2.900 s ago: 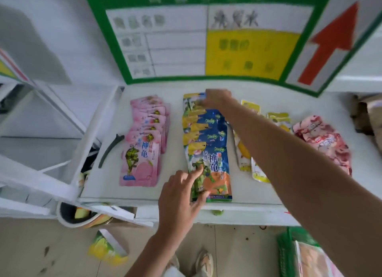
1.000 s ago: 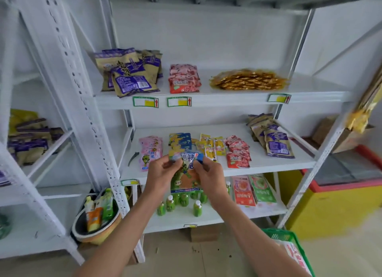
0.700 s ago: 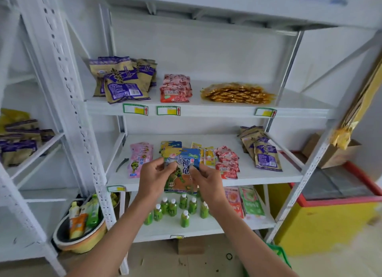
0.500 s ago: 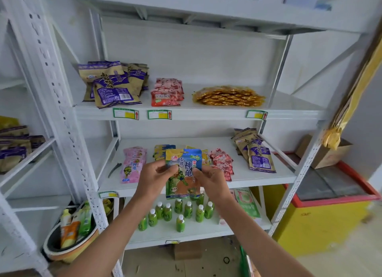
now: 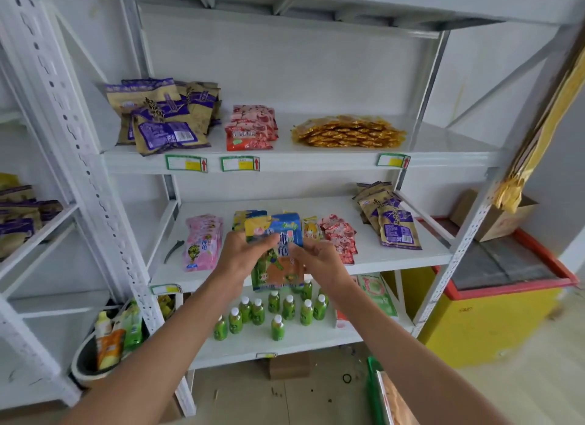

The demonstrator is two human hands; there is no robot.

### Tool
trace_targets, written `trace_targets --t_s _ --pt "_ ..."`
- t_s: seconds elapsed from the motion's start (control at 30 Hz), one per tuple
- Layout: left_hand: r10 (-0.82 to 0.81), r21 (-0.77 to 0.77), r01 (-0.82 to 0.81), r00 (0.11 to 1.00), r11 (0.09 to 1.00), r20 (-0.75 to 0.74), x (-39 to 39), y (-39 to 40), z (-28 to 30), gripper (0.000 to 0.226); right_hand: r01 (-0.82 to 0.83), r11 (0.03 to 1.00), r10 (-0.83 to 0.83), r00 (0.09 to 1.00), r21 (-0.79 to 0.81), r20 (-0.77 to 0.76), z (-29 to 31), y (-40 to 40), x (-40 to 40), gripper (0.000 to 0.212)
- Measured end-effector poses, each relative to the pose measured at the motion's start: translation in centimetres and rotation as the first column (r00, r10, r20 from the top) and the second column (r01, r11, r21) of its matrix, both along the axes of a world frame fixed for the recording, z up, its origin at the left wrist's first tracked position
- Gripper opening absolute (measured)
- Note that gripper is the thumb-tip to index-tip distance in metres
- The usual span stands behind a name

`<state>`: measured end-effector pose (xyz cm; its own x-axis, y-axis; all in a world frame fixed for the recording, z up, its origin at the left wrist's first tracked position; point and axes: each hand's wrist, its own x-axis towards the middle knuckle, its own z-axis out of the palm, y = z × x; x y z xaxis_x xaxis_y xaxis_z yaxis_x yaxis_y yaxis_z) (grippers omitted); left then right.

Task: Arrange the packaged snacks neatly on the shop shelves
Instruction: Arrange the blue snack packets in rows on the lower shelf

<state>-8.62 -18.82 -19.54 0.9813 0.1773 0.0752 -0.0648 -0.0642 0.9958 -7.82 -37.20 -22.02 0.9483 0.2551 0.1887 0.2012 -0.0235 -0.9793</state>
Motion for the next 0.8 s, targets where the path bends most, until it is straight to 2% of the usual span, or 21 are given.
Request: trace_targets --t_s 0.1,0.2,0.27,0.37,0.43,0.47,0.53,0.6,0.67,0.73,0.8 --pt "0.023 -0.050 -0.023 1.000 0.998 -0.003 0.5 0.6 0.7 0.021 -0.025 1.000 0.025 1.000 0.004 -0.012 -0.3 0.7 -0.2 0.022" --pt "0.014 -0.039 -0.015 1.000 0.999 -0.015 0.9 1.1 1.2 0.023 0.032 0.999 -0.032 0.999 0.001 0.005 -0.4 1.5 0.3 0.018" --pt "0.002 -0.029 -0.003 0.999 1.000 -0.045 0.9 1.6 1.3 0.040 0.101 0.995 -0.101 0.995 -0.006 0.018 -0.2 1.9 0.7 0.015" --pt "0.067 0.017 -0.066 0.995 0.998 -0.080 0.1 2.0 0.8 0.062 0.272 0.960 -0.268 0.962 -0.073 0.058 -0.6 2.8 0.4 0.013" --pt "-0.053 0.020 0.056 0.992 0.998 -0.118 -0.6 1.4 0.2 0.066 0.322 0.933 -0.293 0.939 -0.160 0.180 -1.4 3.5 0.2 0.014" --pt "-0.132 0.004 0.134 0.982 0.991 -0.135 -0.8 1.0 -0.2 0.066 0.271 0.941 -0.220 0.945 -0.203 0.243 -1.9 4.0 0.1 0.017" --pt "-0.133 0.046 0.140 0.982 0.989 -0.131 -0.4 1.0 -1.0 0.053 0.121 0.956 -0.051 0.966 -0.268 0.253 -2.7 4.8 0.0 0.026" --pt "0.014 0.049 -0.006 0.989 0.999 -0.150 0.5 2.3 -1.9 0.039 0.040 0.966 0.009 0.982 -0.257 0.187 -2.8 4.8 0.2 0.030" --pt "0.060 -0.047 -0.072 0.974 0.996 -0.220 1.2 4.0 -3.0 0.037 0.107 0.964 -0.062 0.981 -0.242 0.186 -3.2 4.5 0.4 0.027" --pt "0.019 -0.130 -0.056 0.964 0.990 -0.266 1.3 5.0 -3.6 0.034 0.167 0.958 -0.140 0.982 -0.234 0.129 -3.8 4.3 0.7 0.025" --pt "-0.018 -0.151 -0.025 0.962 0.988 -0.274 1.4 5.4 -3.8 0.035 0.171 0.957 -0.163 0.985 -0.234 0.054 -4.4 4.5 1.1 0.020"
